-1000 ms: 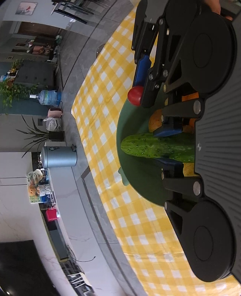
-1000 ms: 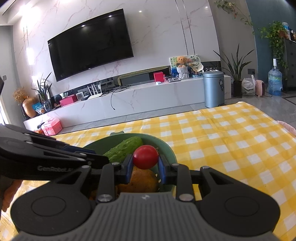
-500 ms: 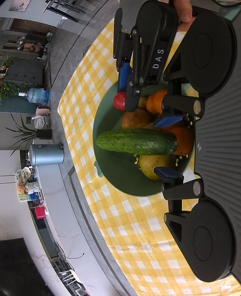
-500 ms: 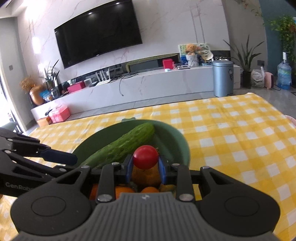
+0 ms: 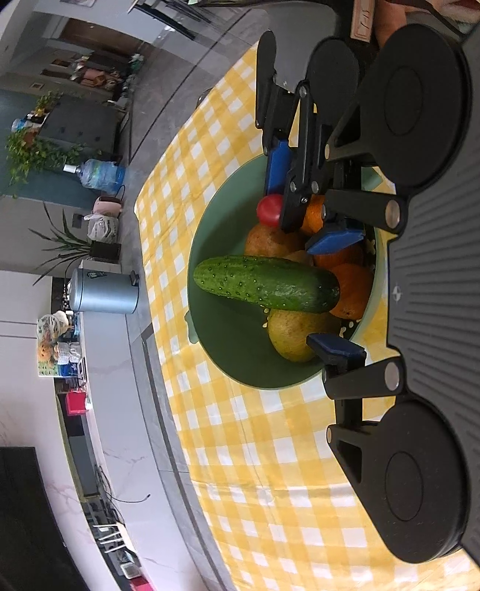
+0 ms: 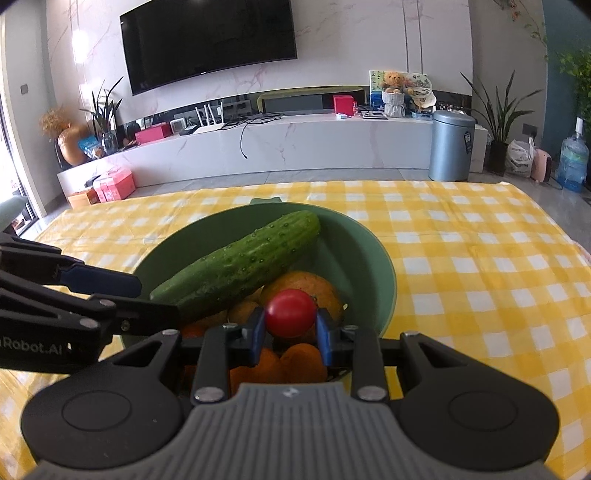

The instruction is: Organize fruits

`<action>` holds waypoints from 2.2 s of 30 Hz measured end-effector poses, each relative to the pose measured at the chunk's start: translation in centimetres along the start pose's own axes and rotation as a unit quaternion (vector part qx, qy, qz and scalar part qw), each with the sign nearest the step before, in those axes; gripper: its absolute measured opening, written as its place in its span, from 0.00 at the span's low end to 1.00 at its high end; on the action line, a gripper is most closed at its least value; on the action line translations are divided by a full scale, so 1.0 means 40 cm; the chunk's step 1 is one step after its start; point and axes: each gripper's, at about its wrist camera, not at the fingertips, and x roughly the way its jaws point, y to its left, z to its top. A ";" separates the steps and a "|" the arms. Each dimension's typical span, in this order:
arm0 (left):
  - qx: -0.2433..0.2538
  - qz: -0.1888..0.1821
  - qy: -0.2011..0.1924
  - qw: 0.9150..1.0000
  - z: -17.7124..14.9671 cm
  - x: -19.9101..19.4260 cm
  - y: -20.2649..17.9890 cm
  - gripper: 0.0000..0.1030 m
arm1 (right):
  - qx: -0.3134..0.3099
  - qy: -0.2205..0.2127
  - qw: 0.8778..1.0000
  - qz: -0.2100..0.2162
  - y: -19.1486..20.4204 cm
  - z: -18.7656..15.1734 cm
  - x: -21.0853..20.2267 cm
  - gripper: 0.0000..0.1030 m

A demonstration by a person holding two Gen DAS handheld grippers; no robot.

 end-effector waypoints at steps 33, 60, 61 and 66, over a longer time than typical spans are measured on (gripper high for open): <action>-0.011 0.058 -0.118 0.991 -0.081 -0.305 -0.058 0.62 | -0.018 -0.176 0.984 -0.030 0.092 -0.026 -0.299 0.88; -0.062 0.173 -0.170 0.968 -0.254 -0.358 -0.068 0.86 | 0.023 -0.154 0.986 -0.052 0.182 -0.166 -0.497 0.96; -0.067 0.175 -0.165 0.968 -0.259 -0.354 -0.061 0.86 | 0.025 -0.149 0.987 -0.057 0.182 -0.178 -0.490 0.96; -0.085 0.173 -0.136 0.972 -0.271 -0.322 -0.038 0.86 | 0.029 -0.130 0.989 -0.063 0.168 -0.202 -0.446 0.96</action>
